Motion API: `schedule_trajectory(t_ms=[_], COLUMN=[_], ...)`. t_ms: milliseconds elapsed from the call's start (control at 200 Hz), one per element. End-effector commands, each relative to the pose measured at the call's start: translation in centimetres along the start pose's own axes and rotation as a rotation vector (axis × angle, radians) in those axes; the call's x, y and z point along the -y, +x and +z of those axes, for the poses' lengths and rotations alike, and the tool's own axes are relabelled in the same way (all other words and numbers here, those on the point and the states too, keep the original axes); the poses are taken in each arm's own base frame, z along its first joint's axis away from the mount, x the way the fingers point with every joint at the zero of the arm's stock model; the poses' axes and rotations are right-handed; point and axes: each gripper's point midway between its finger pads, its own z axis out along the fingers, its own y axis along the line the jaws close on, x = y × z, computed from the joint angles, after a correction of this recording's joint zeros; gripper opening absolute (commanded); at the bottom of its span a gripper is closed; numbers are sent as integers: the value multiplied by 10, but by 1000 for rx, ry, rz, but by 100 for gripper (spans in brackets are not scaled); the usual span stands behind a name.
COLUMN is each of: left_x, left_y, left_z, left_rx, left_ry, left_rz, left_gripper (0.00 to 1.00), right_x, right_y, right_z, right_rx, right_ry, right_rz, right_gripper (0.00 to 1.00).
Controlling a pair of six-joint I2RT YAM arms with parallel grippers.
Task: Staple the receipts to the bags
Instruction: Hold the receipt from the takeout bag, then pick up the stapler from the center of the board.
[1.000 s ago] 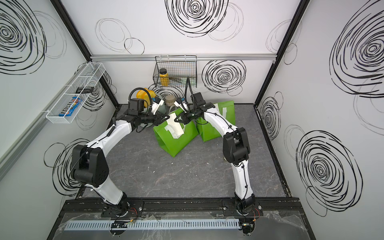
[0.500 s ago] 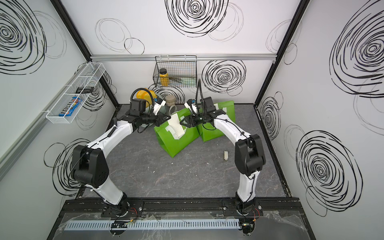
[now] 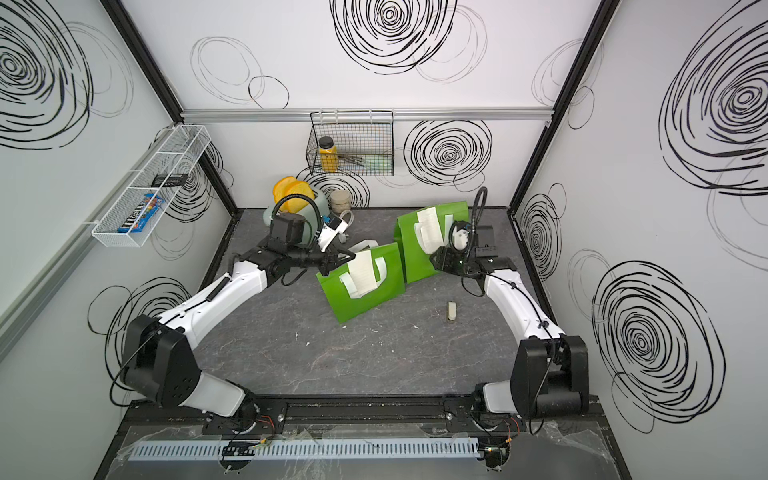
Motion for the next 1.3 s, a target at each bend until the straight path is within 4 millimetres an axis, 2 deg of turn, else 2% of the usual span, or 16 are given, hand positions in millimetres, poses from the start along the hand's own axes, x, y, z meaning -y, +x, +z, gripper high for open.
schedule_trajectory(t_ms=[0,220,280,440,816,911,981,1206,1296], left_x=[14,37,40,44,48,49,48,47,48], left_y=[2,10,14,18,19,18,18,20,20], left_z=[-3,0,2,4,1,0,-1,0,-1], left_rx=[9,13,6,2,2,2,3,-12,-13], left_ry=[5,43,46,57,57,54,46,47,51], left_rz=[53,79,85,89,100,106,111,114,118], left_gripper=[0,0,0,0,0,0,0,0,0], right_x=[31,57,60,65,70,69,68,66,65], right_y=[25,70,78,91,112,115,118,120,120], right_z=[-10,-4,-1,7,29,31,32,28,29], right_rx=[-50,-197,-230,-293,-447,-476,-492,-546,-576], right_ry=[157,247,248,258,319,333,333,346,350], right_rz=[38,51,48,41,33,30,26,18,20], right_gripper=[58,52,46,46,49,48,43,45,40])
